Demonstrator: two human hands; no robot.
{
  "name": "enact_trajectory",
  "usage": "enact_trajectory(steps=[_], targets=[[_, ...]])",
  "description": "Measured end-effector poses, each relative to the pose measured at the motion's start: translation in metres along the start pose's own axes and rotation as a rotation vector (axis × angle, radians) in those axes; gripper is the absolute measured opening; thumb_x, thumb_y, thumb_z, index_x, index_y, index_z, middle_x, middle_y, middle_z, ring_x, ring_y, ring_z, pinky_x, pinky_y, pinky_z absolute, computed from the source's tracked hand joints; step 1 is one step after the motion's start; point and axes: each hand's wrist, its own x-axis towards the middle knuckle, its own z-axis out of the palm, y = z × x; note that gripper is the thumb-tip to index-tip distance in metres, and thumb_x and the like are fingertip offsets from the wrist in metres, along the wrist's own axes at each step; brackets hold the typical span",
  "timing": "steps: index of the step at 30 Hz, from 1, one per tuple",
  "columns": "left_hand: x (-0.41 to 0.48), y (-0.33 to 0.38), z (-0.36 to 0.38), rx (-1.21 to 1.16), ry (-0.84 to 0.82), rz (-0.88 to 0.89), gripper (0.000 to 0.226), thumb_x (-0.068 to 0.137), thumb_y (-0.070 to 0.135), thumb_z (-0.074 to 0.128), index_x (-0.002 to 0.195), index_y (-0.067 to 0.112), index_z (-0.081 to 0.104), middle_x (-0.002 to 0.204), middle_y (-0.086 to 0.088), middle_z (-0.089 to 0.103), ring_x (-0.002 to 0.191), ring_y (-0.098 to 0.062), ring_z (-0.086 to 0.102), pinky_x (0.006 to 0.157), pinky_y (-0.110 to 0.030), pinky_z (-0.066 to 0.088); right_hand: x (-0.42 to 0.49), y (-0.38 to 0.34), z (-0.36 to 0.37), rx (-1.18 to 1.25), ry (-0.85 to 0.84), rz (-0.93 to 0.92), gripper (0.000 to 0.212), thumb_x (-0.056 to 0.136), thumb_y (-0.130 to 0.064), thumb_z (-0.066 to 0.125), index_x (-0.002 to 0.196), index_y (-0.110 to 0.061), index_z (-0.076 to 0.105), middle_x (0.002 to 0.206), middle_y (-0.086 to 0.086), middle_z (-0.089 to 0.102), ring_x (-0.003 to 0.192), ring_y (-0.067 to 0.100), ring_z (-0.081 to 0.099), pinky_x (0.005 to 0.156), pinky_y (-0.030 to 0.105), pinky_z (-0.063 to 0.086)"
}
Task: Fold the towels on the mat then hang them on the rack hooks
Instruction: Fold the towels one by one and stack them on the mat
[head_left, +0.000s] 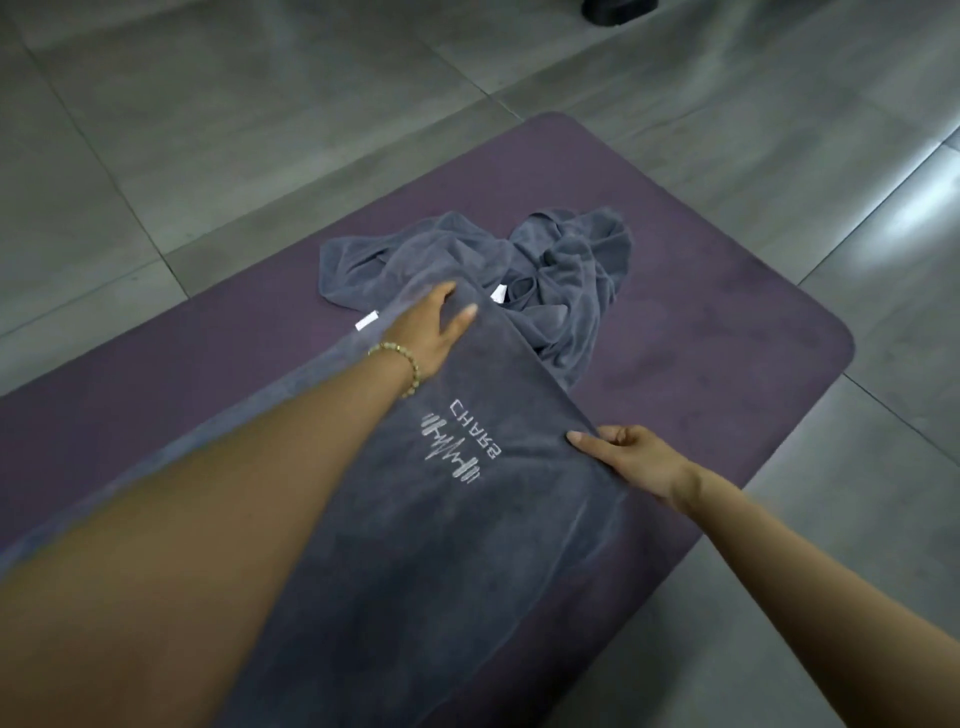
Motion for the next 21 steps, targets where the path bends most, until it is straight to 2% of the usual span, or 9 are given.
enact_trajectory(steps=[2,3,6,7,9,11,13,17,21], targets=[[-0.022,-0.005,0.019,0.062,0.089,0.060,0.064,0.097,0.044,0.041,0.150,0.016,0.020,0.158,-0.004,0.018,0.144,-0.018,0.017,0.118,-0.031,0.014,0.003,0.017,0.000,0.016,0.123,-0.044,0.021,0.084,-0.030,0.070,0.086,-0.009,0.070,0.077,0.002,0.070,0.067,0.009,0.065,0.057,0.015,0.051],[-0.038,-0.007,0.029,0.067,0.160,0.097,0.063,0.097,0.046,0.040,0.150,0.017,0.022,0.157,-0.003,0.019,0.143,-0.018,0.017,0.117,-0.032,0.015,0.002,0.025,0.001,0.032,0.154,-0.057,0.018,0.083,-0.026,0.072,0.088,-0.008,0.070,0.076,0.002,0.071,0.067,0.008,0.066,0.056,0.013,0.050],[-0.094,-0.016,0.062,0.064,0.310,0.137,0.053,0.091,0.051,0.036,0.132,0.018,0.049,0.130,-0.005,0.046,0.119,-0.023,0.041,0.101,-0.031,0.029,-0.006,0.042,0.004,0.056,0.145,-0.106,0.017,0.081,-0.018,0.075,0.089,-0.004,0.071,0.078,0.004,0.073,0.069,0.009,0.068,0.059,0.016,0.052],[-0.111,-0.022,0.074,0.093,0.312,0.144,0.051,0.090,0.051,0.035,0.124,0.019,0.055,0.120,-0.004,0.050,0.110,-0.023,0.045,0.095,-0.031,0.031,-0.008,0.046,0.005,0.024,0.121,-0.131,0.015,0.081,-0.016,0.075,0.087,-0.003,0.070,0.077,0.003,0.073,0.071,0.010,0.068,0.062,0.017,0.053],[-0.137,-0.032,0.094,0.156,0.197,0.114,0.055,0.088,0.055,0.030,0.123,0.022,0.057,0.117,-0.001,0.052,0.105,-0.021,0.044,0.092,-0.033,0.033,-0.010,0.049,0.007,-0.056,0.089,-0.182,0.009,0.084,-0.015,0.071,0.079,-0.008,0.067,0.071,-0.005,0.071,0.068,0.006,0.066,0.062,0.016,0.051],[-0.151,-0.039,0.106,0.220,0.092,0.079,0.065,0.086,0.060,0.020,0.135,0.027,0.048,0.127,0.003,0.047,0.114,-0.018,0.038,0.099,-0.034,0.031,-0.009,0.052,0.011,-0.081,0.154,-0.238,0.015,0.088,-0.017,0.067,0.076,-0.009,0.061,0.066,-0.005,0.065,0.061,0.004,0.060,0.060,0.016,0.049],[-0.155,-0.041,0.113,0.272,0.064,0.067,0.071,0.084,0.063,0.012,0.144,0.031,0.036,0.139,0.005,0.038,0.123,-0.013,0.027,0.104,-0.032,0.023,-0.008,0.058,0.017,-0.042,0.255,-0.273,0.021,0.090,-0.018,0.064,0.073,-0.011,0.055,0.063,-0.002,0.056,0.056,0.003,0.051,0.056,0.015,0.045],[-0.156,-0.041,0.120,0.350,0.031,0.061,0.076,0.086,0.069,0.003,0.148,0.031,0.025,0.153,0.001,0.029,0.134,-0.018,0.020,0.112,-0.038,0.018,-0.016,0.068,0.004,0.084,0.267,-0.218,0.023,0.087,-0.018,0.068,0.068,-0.013,0.056,0.058,-0.006,0.056,0.051,0.001,0.050,0.053,0.014,0.044],[-0.160,-0.036,0.124,0.406,-0.138,0.138,0.091,0.066,0.078,-0.025,0.145,0.035,-0.009,0.160,0.005,-0.002,0.146,-0.017,-0.002,0.114,-0.029,-0.009,-0.020,0.077,-0.023,0.007,0.408,-0.186,0.025,0.080,-0.021,0.076,0.066,-0.011,0.058,0.057,-0.004,0.056,0.049,0.002,0.049,0.053,0.015,0.043]])
